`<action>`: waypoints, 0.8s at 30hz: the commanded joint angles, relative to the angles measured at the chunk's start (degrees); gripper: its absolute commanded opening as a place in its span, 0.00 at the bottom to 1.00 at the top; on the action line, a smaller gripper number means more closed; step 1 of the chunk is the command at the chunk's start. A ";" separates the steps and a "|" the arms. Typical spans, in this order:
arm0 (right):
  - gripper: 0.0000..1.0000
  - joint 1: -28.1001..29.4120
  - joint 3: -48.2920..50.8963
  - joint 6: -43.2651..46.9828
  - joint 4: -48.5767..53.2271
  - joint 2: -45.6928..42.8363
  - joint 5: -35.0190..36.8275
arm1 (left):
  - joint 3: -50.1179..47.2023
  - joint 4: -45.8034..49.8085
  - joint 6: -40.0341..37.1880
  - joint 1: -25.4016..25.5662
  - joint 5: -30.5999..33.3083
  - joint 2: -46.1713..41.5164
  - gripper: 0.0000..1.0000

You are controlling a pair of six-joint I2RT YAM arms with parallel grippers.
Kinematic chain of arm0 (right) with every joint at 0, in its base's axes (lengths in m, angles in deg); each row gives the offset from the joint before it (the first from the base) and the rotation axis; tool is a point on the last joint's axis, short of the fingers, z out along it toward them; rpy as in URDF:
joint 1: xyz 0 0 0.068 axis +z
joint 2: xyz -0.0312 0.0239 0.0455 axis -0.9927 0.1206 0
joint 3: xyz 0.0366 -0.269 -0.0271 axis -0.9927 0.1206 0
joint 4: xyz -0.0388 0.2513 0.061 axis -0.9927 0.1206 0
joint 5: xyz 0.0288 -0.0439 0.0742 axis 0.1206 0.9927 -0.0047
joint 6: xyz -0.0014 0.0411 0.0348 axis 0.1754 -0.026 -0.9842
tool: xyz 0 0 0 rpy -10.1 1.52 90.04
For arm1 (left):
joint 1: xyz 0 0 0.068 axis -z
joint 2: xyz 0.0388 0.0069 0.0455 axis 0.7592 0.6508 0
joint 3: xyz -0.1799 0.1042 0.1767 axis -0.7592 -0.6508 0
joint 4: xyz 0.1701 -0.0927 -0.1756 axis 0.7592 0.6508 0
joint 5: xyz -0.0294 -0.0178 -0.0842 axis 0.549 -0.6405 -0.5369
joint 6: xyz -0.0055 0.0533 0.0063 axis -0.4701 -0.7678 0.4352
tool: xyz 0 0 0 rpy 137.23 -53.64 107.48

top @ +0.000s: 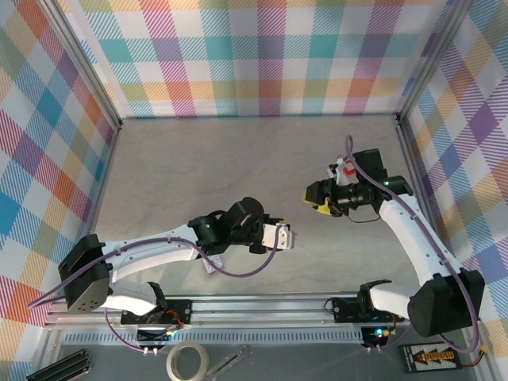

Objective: Unlock with the key

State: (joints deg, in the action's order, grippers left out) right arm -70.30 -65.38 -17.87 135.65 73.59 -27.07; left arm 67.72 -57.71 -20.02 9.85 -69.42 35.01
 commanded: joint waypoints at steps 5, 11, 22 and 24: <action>0.63 1.75 8.92 15.02 -13.36 -9.21 -7.01 | 6.50 13.54 3.01 -4.27 -11.29 -2.15 0.00; 0.68 12.17 17.89 25.64 -24.84 -22.04 -2.94 | 10.34 19.13 2.20 -5.77 -13.87 -1.43 0.00; 0.61 16.76 20.01 30.32 -26.14 -21.25 -2.38 | 12.91 21.84 1.33 -6.16 -16.26 -0.53 0.00; 0.58 18.12 19.93 31.77 -26.22 -20.69 -2.10 | 13.00 22.09 1.30 -6.16 -16.35 -0.64 0.00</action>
State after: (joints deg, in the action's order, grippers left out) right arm -53.60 -45.82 10.17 111.43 52.47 -29.21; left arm 78.83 -36.53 -17.79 4.01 -83.19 34.75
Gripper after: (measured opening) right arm 0.586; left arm 0.372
